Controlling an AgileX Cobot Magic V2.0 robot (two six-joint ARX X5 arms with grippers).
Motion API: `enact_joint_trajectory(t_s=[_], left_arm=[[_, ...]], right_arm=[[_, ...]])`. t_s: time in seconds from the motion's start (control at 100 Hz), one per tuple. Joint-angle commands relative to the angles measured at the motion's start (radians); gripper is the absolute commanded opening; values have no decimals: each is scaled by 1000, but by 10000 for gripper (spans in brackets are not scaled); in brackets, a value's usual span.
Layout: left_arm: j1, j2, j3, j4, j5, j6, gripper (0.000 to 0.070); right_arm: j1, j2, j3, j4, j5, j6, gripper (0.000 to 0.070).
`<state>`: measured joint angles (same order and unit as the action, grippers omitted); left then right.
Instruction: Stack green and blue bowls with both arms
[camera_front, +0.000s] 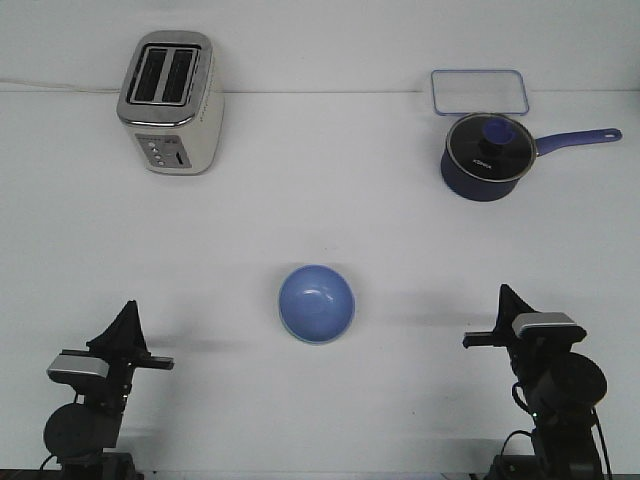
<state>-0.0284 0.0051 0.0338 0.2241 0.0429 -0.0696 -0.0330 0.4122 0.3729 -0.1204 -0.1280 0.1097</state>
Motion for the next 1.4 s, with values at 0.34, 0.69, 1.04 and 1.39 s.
enact_joint_trajectory(t_s=[0.34,0.69,1.04,1.39], left_arm=[[2,-2,-18,10,-3,-2,10],[2,-2,-18,9,-3,-2,10],[2,-2,-18,7,-3,-2,10],[2,-2,-18,7,-2,-2,10]], right_arm=[[1,-53,-25,16,1,6,0],[1,-313,-194,17,2,6,0],[1,-411,-301,147,31,6,0],[1,-411,-360,245,32,6,0]])
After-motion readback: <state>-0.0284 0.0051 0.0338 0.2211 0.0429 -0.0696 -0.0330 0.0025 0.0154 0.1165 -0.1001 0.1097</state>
